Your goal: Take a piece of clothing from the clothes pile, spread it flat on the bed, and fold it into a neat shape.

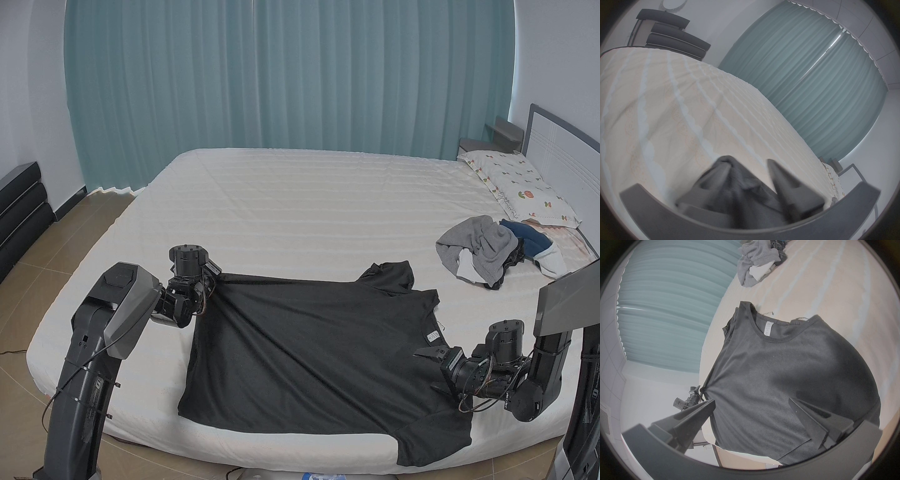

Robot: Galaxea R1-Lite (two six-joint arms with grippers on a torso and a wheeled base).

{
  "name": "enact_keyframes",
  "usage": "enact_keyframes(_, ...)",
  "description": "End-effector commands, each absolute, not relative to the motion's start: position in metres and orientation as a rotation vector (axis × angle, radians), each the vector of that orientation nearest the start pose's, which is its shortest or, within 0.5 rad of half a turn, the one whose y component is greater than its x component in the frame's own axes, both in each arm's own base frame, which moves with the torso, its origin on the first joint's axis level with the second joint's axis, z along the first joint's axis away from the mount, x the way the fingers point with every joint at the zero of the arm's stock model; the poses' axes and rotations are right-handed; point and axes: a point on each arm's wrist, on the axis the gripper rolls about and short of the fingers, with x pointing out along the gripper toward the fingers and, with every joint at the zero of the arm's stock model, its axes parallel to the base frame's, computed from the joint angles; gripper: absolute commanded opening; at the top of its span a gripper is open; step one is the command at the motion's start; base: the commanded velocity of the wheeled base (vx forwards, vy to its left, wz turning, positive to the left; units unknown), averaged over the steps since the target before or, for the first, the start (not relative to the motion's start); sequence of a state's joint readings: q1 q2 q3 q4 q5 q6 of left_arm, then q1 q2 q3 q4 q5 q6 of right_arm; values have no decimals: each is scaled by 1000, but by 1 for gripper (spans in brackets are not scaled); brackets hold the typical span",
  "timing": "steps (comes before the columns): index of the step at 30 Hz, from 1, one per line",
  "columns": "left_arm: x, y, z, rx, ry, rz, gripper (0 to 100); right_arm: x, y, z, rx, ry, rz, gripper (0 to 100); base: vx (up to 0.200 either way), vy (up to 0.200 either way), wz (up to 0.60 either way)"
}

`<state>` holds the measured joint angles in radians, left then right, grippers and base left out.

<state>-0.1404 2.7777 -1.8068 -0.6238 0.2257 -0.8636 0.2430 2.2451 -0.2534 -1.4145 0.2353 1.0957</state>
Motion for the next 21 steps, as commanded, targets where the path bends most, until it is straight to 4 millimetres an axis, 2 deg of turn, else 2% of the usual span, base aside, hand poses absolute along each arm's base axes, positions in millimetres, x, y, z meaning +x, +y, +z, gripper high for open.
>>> enact_keyframes(1,525,-67,-12,-801,281,231,100,262,69,-13,1042,758,95,100,0,0,0)
enact_keyframes(6,503,-61,15,-873,343,172,100,266,63,0,1055,681,109,100,0,0,0)
enact_keyframes(7,503,-61,15,-873,343,172,100,266,63,0,1055,681,109,100,0,0,0)
enact_keyframes(9,501,-50,31,-924,315,172,100,267,59,7,1062,643,106,100,0,0,0)
enact_keyframes(14,498,-43,49,-956,291,166,100,272,47,19,1073,570,95,100,0,0,0)
enact_keyframes(17,494,-42,49,-956,314,165,100,274,44,20,1074,556,87,100,0,0,0)
enact_keyframes(21,462,-40,48,-957,428,143,100,288,30,20,1063,504,52,100,0,0,0)
